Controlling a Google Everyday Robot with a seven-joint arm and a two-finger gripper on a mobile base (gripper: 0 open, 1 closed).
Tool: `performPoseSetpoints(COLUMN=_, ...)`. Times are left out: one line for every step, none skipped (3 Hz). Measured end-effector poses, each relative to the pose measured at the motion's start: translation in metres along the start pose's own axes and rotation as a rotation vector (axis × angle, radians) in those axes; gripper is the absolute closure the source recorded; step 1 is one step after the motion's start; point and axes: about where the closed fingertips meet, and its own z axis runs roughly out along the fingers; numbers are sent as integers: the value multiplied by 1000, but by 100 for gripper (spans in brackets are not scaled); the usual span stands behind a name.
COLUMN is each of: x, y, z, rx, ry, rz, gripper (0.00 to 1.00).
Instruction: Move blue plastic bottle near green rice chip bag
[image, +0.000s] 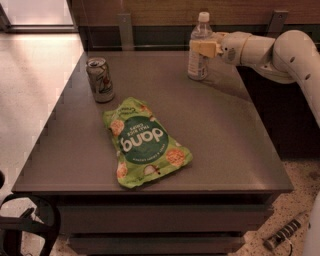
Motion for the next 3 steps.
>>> performPoseSetpoints(x=0, y=1, z=2, rx=-3, ry=0, rz=0, gripper=100)
performPoseSetpoints(x=-5, y=4, z=-2, rx=-4, ry=2, rz=-5, gripper=100)
performPoseSetpoints(x=-19, y=9, z=-21, rx=14, ry=0, rz=-19, gripper=100)
